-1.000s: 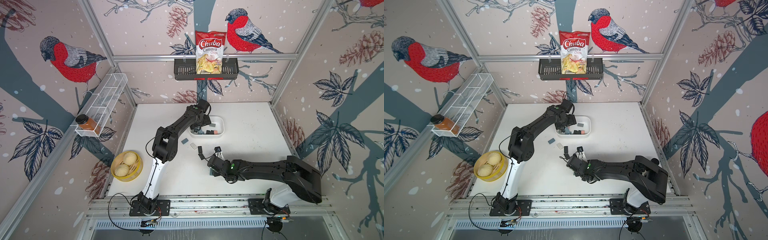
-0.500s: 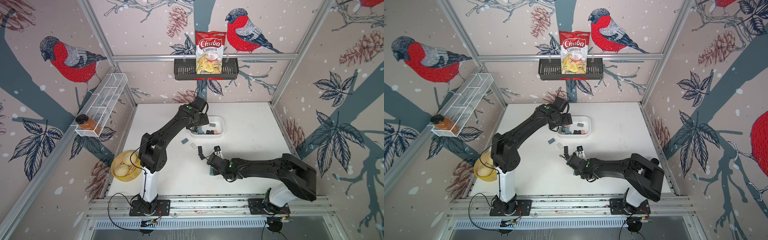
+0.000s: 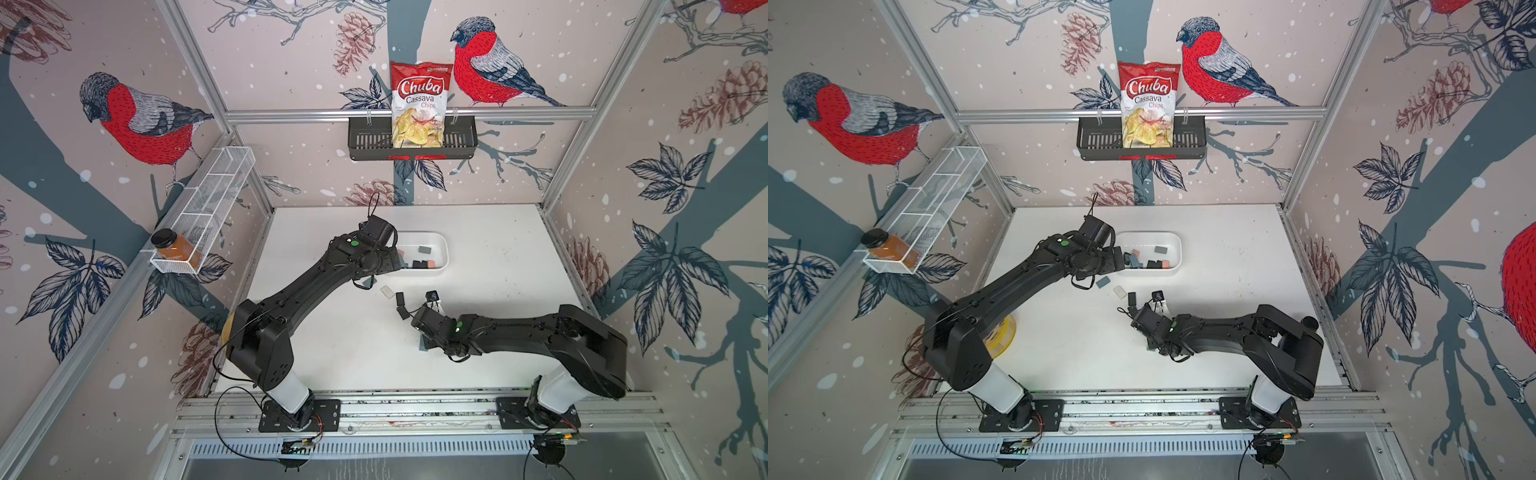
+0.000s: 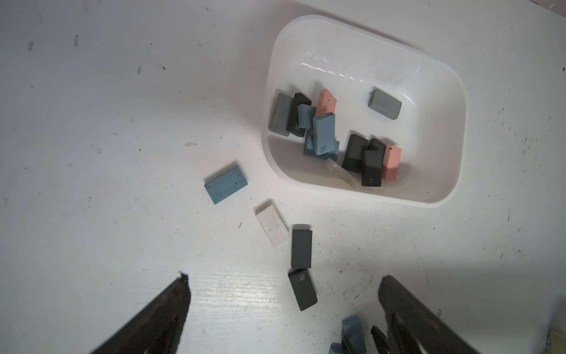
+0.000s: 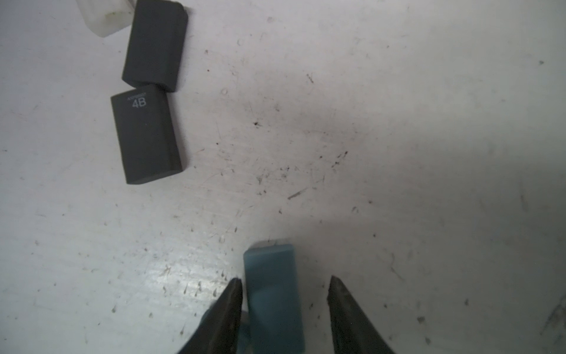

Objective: Put the eraser in the storage box
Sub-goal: Pick up the eraser from the center of the board.

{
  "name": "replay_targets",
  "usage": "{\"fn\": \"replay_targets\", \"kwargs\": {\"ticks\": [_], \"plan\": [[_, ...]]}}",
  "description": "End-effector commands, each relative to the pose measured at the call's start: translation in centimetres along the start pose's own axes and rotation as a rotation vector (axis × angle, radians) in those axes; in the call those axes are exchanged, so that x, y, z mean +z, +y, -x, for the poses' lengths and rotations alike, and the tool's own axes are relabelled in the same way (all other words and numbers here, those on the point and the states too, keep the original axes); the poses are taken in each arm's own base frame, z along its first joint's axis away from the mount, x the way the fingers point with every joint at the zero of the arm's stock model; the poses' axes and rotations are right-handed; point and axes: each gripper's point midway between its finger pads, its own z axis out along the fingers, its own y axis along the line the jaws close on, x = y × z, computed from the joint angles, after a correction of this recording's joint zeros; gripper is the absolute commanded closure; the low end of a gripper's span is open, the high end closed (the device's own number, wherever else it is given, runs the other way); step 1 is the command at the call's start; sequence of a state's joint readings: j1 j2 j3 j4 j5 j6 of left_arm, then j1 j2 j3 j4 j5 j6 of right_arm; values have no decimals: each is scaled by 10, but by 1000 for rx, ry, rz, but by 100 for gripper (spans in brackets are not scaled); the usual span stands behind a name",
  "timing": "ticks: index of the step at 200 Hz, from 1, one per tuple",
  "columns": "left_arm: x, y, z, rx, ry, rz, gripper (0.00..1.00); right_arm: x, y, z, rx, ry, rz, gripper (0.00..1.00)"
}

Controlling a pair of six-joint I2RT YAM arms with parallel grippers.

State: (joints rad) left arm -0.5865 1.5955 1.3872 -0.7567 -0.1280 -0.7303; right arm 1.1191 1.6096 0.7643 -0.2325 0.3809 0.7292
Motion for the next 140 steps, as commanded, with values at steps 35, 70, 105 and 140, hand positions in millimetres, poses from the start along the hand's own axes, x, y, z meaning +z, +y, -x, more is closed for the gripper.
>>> {"fn": "replay_targets", "kwargs": {"ticks": [35,70,105,140], "plan": [[-9,10,-11,-13,-46,-9,4,4,2,-1,2,10,-4,57],[-14,15,-24,5,-63,3,4,5,3,-1,0,10,-6,63],[-15,20,-38,24,-65,14,4,5,2,0,3,6,-11,68],[-15,29,-54,3,-55,-1,4,4,0,0,7,4,-11,74]]}}
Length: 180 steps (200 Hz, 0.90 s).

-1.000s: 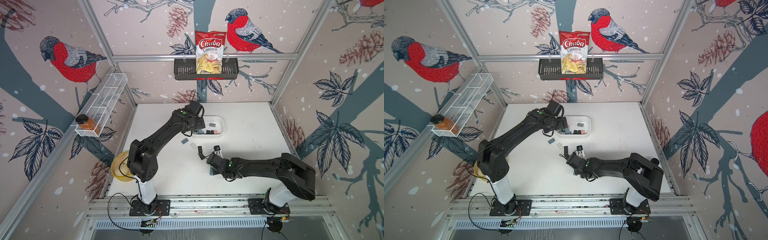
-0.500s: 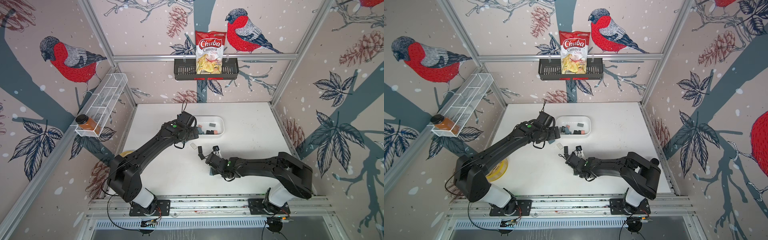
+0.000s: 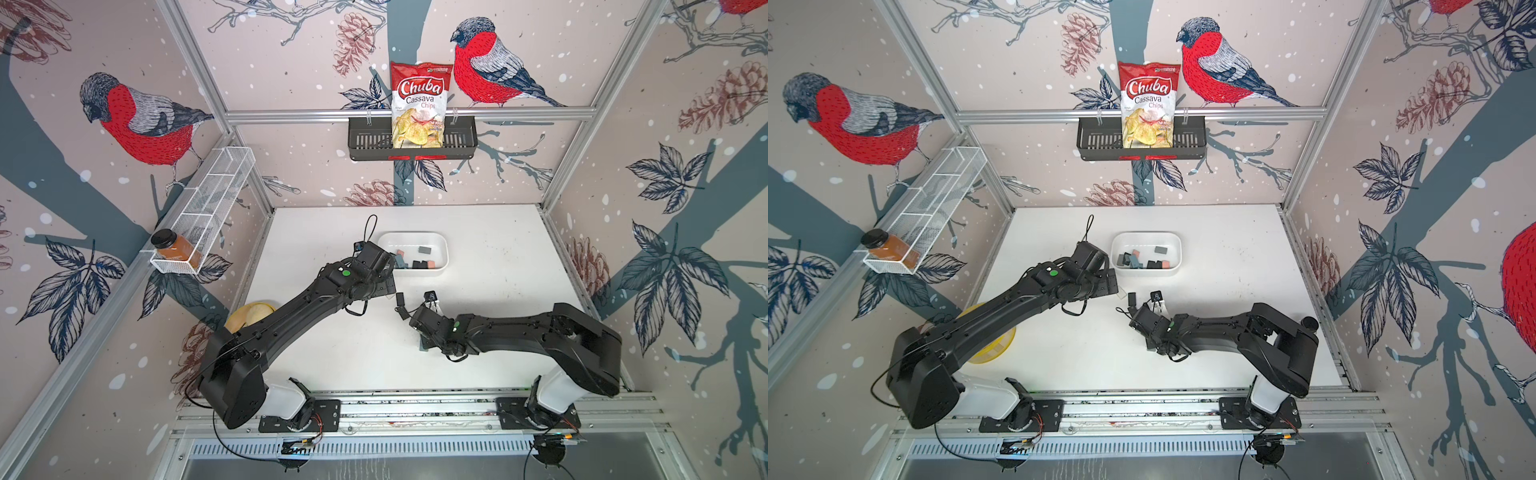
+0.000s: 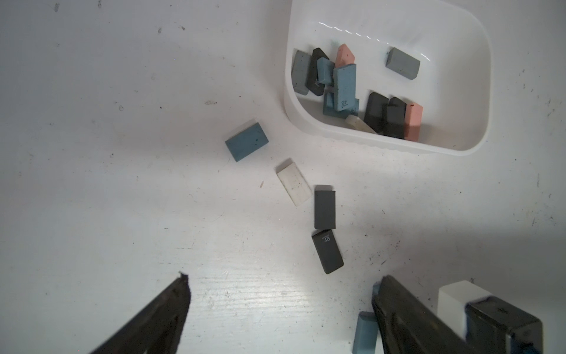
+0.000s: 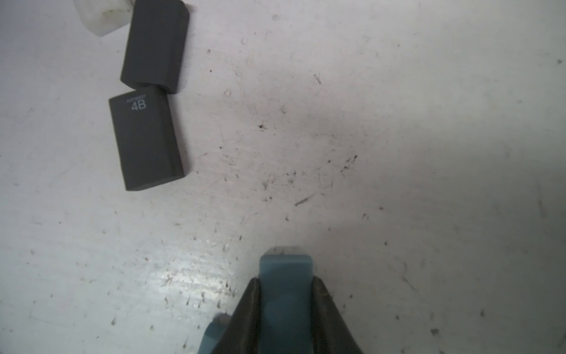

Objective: Put the eraser in the storage box
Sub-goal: Pick up the eraser from the center of the board, then place the eraser in the storage box.

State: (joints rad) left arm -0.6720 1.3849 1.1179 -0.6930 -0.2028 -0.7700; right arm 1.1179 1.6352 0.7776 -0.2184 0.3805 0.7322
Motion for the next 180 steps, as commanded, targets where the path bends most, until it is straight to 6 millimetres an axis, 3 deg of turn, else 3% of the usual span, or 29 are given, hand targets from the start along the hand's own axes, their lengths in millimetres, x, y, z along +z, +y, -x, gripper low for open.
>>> {"fn": "replay_targets", "kwargs": {"ticks": [1,48,103,144,180], "plan": [[-2,3,-3,-31,-21,-14,4,-1,-3,-1,3,6,-12,74],[-3,9,-26,-33,-20,-44,4,-3,-10,2,10,-5,-28,76],[1,5,-54,21,-14,-29,4,-20,-29,29,53,-63,-32,78],[12,-11,-79,56,7,-81,3,-38,-37,65,67,-116,-26,78],[18,-33,-105,106,2,-129,3,-55,-43,116,102,-187,24,79]]}}
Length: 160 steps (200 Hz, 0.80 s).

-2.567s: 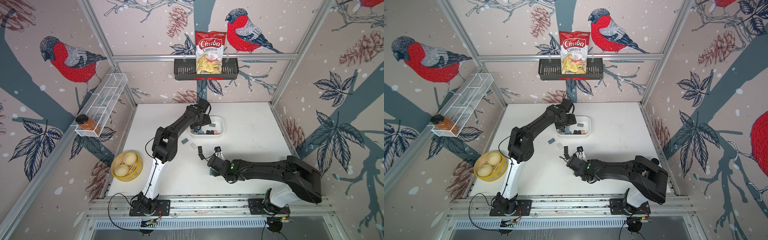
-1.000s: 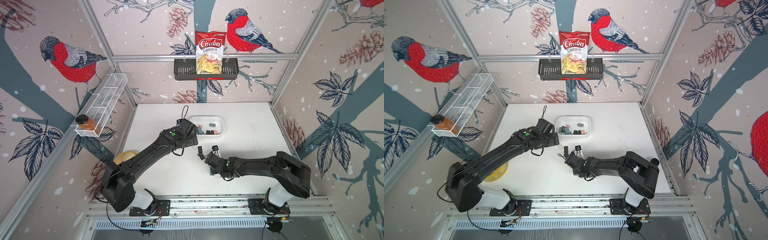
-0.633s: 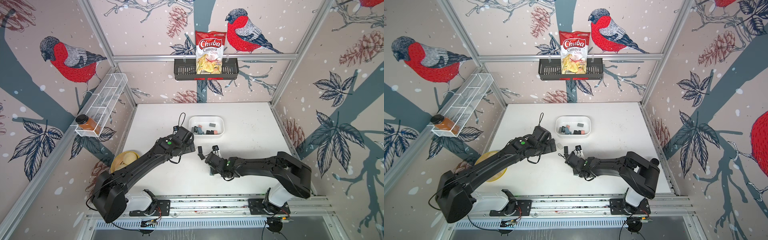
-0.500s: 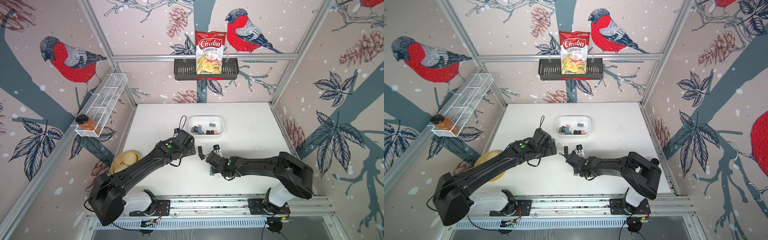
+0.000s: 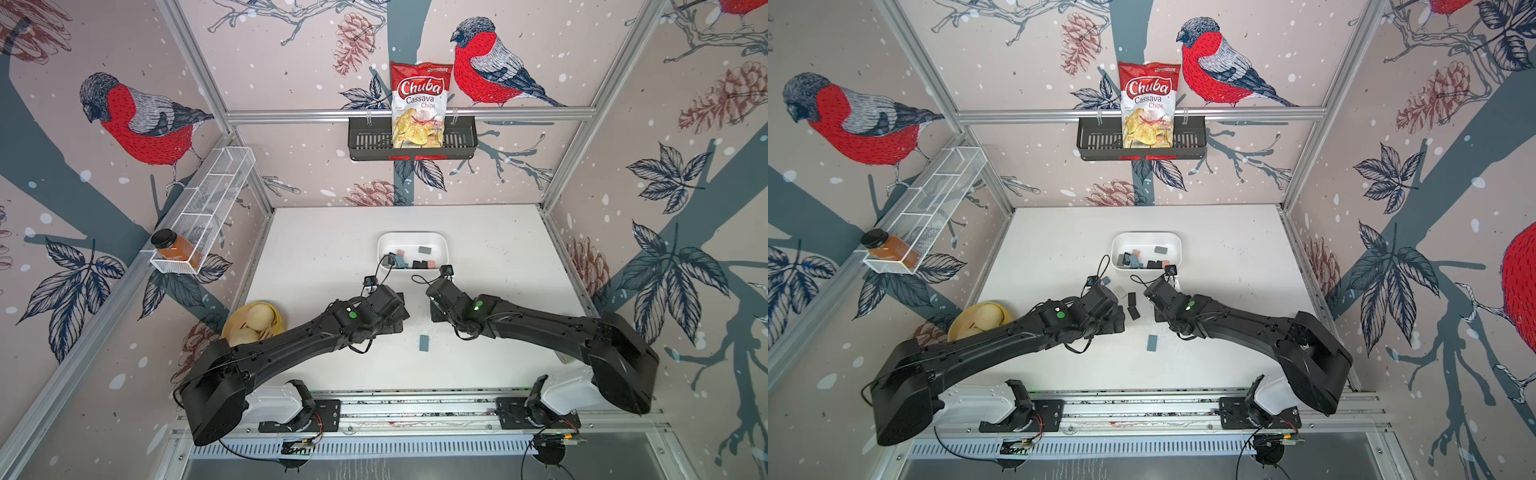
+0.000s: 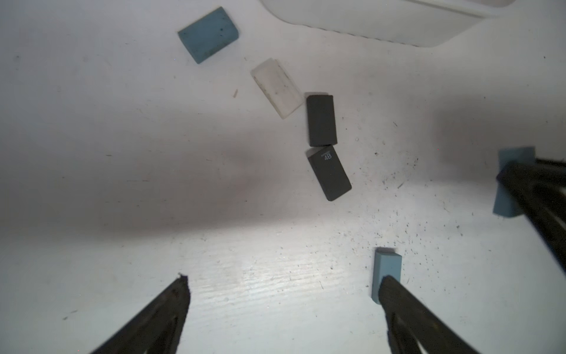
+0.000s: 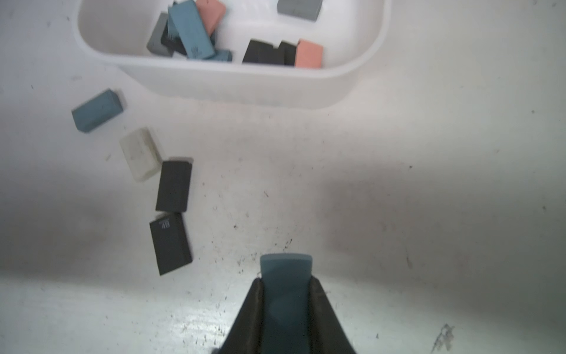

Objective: Put the eraser in the storage box
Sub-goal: Place the eraser in the storage box.

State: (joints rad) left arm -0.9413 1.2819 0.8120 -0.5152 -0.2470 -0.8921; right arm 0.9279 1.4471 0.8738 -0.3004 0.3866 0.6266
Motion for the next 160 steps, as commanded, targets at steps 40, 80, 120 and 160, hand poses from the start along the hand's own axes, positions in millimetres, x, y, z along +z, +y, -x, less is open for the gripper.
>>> {"fn": "replay_targets", "kwargs": {"ticks": [40,80,120,160], "plan": [[20,-45,-28,62,-27,-67,3,0,3,82,4,-58,72,79],[41,-63,-48,88,22,-42,4,25,-4,121,45,-44,111,78],[57,-76,-56,111,56,15,4,62,-11,127,87,13,129,77],[67,-86,-63,125,81,39,5,87,-13,122,96,46,119,77]]}}
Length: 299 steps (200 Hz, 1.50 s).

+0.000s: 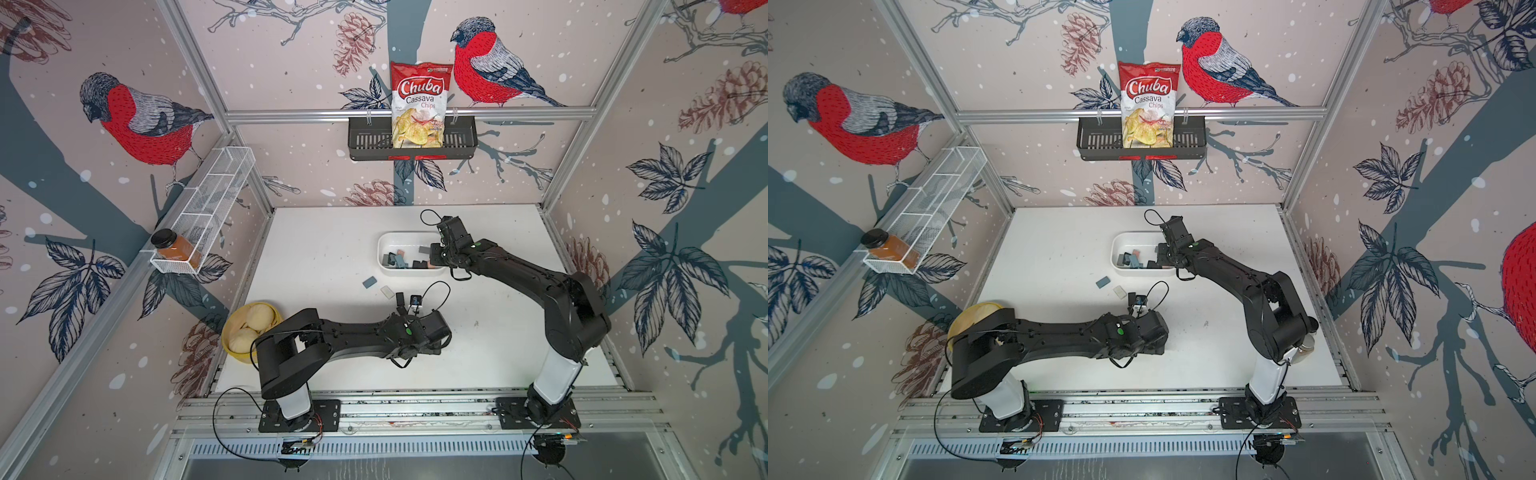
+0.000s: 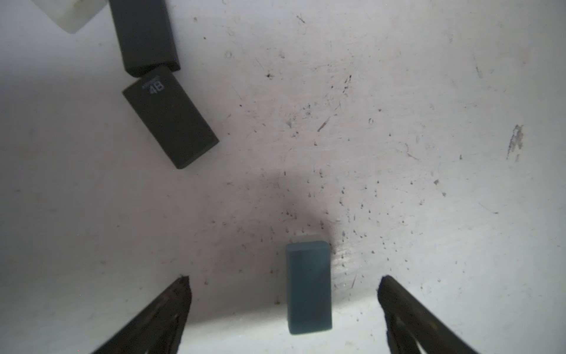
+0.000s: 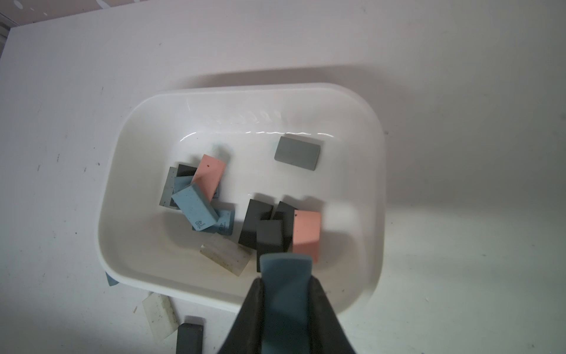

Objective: Put the eraser in the storage box
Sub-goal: Place the eraser in the storage box, then pick up the eraser from the center of the board.

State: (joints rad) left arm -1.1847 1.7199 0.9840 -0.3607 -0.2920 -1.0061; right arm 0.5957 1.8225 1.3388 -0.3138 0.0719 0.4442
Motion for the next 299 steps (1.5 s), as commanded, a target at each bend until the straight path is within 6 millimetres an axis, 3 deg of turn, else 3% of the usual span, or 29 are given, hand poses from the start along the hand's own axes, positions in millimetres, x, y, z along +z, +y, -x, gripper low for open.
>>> {"fn": "replay_targets", "kwargs": {"ticks": [1,32,87,158,178,211,260,299], "plan": [[2,-1,-1,-4,8,34,5,9,1,3,4,3,16,77],[7,-1,-5,-3,23,54,7,18,-2,0,6,20,10,76],[9,5,-7,-2,33,103,17,14,-2,3,10,11,5,68],[11,12,-14,15,53,149,27,-3,-2,10,12,-38,-18,28],[11,13,-13,20,52,156,29,-18,-1,15,19,-70,-17,18],[13,12,-13,32,55,163,35,-59,0,23,37,-172,-14,0],[14,8,-15,42,63,160,44,-112,-25,10,92,-281,-56,1],[16,10,-20,48,78,161,60,-147,-52,-13,143,-353,-83,0]]}}
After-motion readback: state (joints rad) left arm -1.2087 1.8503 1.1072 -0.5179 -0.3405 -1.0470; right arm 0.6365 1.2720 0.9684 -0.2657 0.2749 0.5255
